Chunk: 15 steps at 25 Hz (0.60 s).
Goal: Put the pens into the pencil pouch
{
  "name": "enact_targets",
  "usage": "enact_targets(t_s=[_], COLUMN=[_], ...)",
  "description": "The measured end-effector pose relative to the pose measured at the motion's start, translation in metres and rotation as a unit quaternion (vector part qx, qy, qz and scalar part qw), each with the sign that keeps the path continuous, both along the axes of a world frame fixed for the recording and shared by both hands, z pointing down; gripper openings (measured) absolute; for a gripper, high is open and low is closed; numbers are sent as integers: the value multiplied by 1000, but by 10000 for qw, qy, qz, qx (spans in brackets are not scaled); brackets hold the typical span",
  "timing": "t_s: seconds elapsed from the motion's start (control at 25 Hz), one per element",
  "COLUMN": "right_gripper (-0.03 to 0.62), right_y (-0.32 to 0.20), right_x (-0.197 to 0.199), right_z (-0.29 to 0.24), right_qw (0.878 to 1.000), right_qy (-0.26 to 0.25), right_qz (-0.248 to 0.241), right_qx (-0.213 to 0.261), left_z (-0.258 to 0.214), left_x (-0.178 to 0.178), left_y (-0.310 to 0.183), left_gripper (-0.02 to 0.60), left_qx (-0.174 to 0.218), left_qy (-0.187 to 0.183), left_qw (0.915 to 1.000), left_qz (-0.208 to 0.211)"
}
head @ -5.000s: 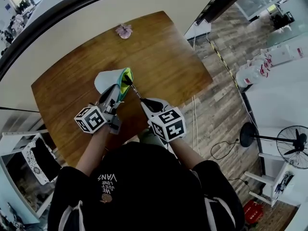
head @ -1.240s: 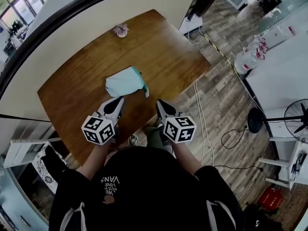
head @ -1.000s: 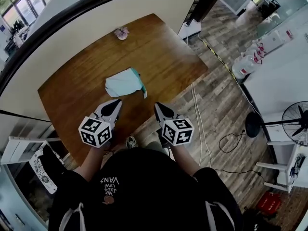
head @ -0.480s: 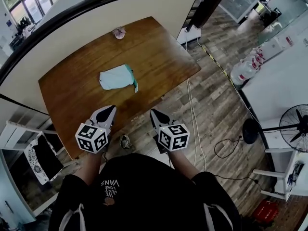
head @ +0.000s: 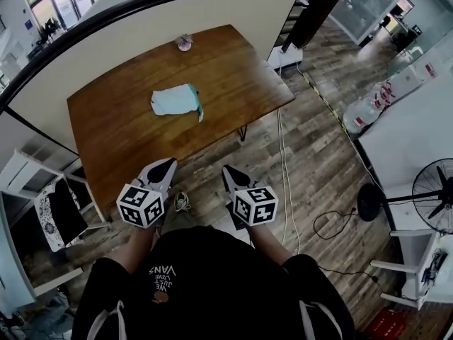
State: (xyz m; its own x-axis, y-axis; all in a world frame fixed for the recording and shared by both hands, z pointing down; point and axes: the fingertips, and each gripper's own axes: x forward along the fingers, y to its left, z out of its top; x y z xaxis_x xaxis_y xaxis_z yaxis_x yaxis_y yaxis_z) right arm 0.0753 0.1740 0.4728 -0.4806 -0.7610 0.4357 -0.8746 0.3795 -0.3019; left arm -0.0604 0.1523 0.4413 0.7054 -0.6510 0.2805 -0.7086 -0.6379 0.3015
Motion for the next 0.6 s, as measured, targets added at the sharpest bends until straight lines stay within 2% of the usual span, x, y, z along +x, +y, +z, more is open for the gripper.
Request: enact_targets(t_s=[0.6], right_gripper=[12], right_y=[61], right_x=[-2], right_z=[4], right_qw=[9998], right_qy=[85], right_qz=[-145], right_qx=[145], left_z=[14], left_x=[-1], left_y=[79], left_gripper=[11], left_qx=[29], left_qy=[-76], left_qw=[9997], left_qz=[-230])
